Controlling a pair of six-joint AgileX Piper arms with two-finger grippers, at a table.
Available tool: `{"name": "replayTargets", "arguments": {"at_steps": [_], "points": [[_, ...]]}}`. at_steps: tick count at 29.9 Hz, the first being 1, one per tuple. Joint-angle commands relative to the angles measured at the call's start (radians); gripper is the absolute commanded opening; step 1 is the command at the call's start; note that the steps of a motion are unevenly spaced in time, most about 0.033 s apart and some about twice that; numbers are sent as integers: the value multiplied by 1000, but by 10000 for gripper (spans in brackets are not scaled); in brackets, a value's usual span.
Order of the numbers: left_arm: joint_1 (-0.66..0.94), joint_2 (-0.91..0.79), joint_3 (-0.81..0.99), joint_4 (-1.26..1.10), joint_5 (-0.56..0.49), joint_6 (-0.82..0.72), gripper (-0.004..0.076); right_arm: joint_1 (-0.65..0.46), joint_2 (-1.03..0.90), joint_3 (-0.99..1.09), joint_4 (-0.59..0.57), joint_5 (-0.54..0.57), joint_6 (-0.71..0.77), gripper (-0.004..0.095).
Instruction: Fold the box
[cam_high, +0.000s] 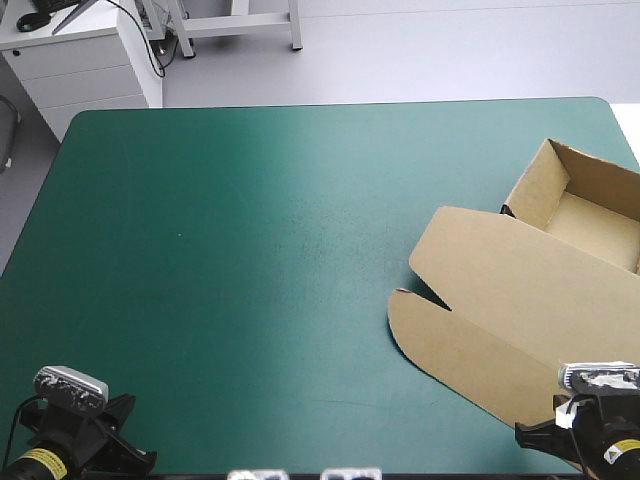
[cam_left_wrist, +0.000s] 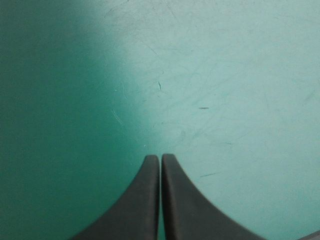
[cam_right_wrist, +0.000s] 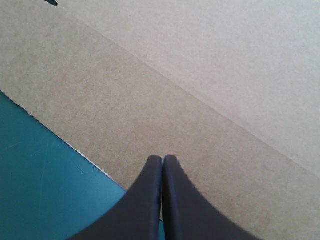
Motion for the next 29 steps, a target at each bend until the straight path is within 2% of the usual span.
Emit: {"name": "replayTargets", "arguments": {"at_steps": [1, 29], "points": [[-4, 11, -23, -4, -58, -3, -8, 1, 11, -10, 11, -106, -11, -14], [-4, 11, -23, -4, -58, -20, -8, 1, 11, -1, 21, -121, -11, -14]]}}
